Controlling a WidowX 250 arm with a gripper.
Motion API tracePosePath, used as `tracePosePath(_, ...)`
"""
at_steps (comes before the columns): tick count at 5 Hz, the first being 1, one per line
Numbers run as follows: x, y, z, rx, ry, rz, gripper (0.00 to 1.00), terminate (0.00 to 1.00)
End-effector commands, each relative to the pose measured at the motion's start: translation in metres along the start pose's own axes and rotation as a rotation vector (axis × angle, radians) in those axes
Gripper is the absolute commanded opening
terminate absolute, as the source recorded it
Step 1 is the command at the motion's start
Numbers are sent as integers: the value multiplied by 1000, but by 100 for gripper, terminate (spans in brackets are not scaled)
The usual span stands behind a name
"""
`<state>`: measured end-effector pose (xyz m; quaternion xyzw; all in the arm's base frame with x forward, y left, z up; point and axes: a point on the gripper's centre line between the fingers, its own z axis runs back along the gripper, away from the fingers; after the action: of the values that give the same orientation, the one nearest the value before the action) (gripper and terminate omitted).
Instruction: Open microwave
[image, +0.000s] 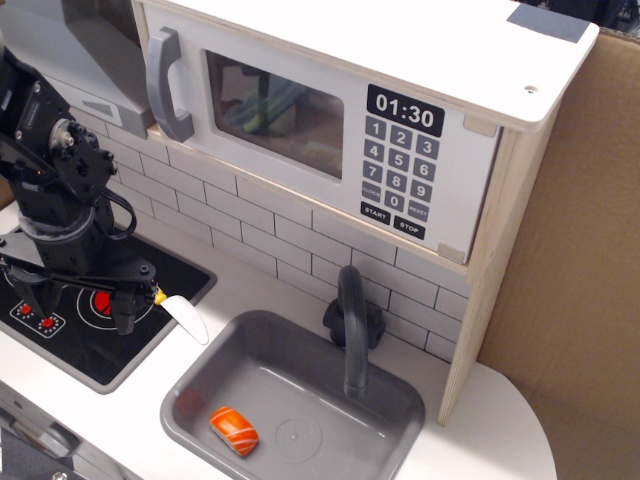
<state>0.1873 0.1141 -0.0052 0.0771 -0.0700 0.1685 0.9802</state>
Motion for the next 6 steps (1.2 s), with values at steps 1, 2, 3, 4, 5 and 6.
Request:
tracePosePath(1,0,0,0,0,0,0,100,0)
tracePosePath(2,24,2,28,-40,-40,-49,100,0)
tracePosePath(3,45,5,48,-100,-111,-65,100,0)
tracePosePath(4,68,7,65,-133,-146,-76,100,0)
tracePosePath(5,94,9,71,-122,-217,-46,100,0)
tracePosePath(6,115,12,73,-125,-237,-38,100,0)
